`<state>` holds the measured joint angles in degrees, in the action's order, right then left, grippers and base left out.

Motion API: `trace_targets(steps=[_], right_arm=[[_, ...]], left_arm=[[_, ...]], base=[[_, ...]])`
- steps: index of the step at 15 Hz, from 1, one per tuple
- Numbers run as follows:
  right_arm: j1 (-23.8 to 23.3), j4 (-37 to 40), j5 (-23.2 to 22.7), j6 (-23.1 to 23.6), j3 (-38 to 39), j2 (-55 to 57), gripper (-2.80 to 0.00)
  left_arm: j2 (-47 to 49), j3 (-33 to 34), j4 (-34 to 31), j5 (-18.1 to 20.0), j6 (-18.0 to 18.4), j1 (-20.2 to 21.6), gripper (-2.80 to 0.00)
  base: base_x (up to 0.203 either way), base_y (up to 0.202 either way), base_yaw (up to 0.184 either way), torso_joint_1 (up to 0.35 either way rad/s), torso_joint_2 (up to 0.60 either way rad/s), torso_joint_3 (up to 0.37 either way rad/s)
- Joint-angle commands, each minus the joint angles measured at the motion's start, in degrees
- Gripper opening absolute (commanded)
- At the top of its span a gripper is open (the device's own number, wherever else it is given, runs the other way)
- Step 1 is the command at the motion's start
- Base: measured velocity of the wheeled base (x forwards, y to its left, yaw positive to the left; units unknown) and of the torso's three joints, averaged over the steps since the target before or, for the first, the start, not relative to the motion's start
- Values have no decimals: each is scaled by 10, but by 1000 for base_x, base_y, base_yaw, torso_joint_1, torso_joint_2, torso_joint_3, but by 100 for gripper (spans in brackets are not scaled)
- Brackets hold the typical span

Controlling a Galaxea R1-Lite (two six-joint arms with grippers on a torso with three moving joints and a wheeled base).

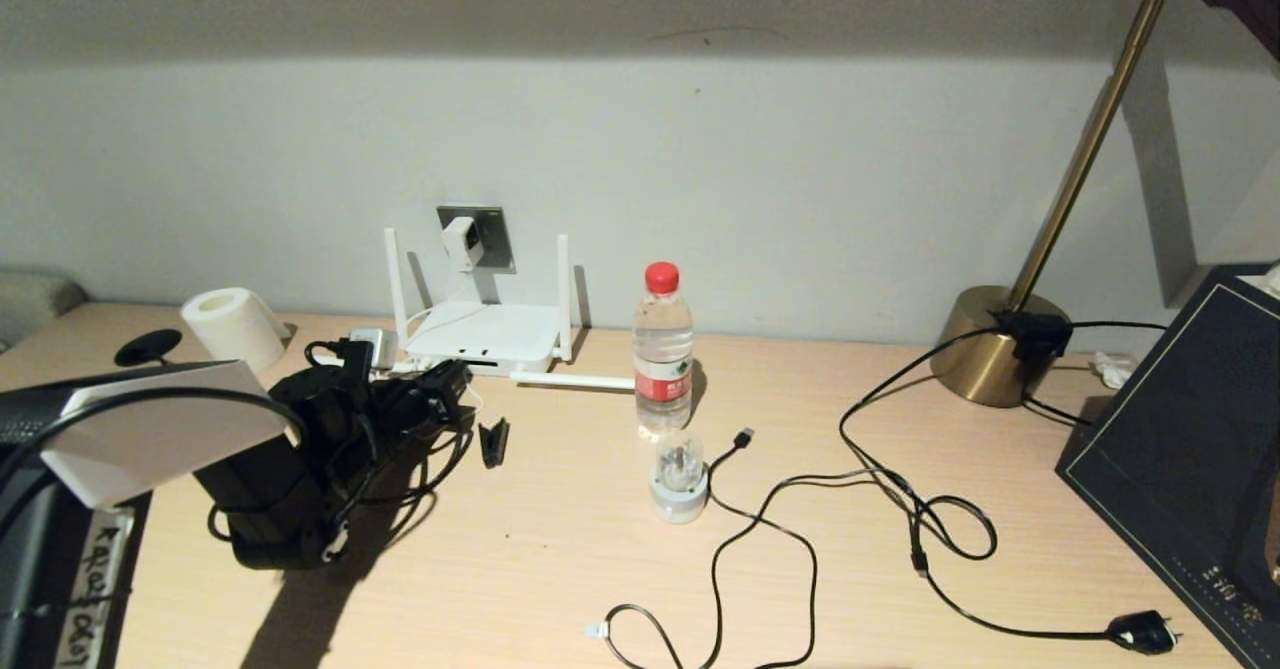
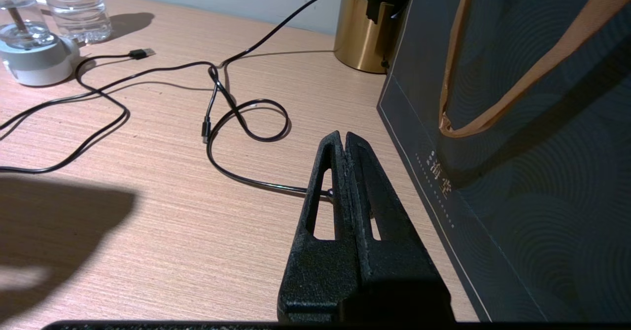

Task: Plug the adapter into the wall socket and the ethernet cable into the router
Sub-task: Plug cable into router interface

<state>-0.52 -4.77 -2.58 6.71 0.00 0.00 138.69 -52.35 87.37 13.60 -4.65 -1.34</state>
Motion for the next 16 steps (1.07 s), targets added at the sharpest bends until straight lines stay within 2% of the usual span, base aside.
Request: trace_targets(steps=[1,13,14,16], right_arm=[[0,-1,-1,1,20,1,-280],[0,-1,-1,1,20,1,-280],[0,-1,-1,1,20,1,-280],[0,-1,-1,1,20,1,-280]], left_arm=[[3,0,3,0,-7,-1,-280],[-2,7,3,-20,-14,-2,-280],[-5,9,3,-20,-17,-2,0],[-14,18,3,-20,-21,-2,0]], base=[[0,0,0,0,0,0],[0,0,0,0,0,0],[0,0,0,0,0,0],[0,0,0,0,0,0]])
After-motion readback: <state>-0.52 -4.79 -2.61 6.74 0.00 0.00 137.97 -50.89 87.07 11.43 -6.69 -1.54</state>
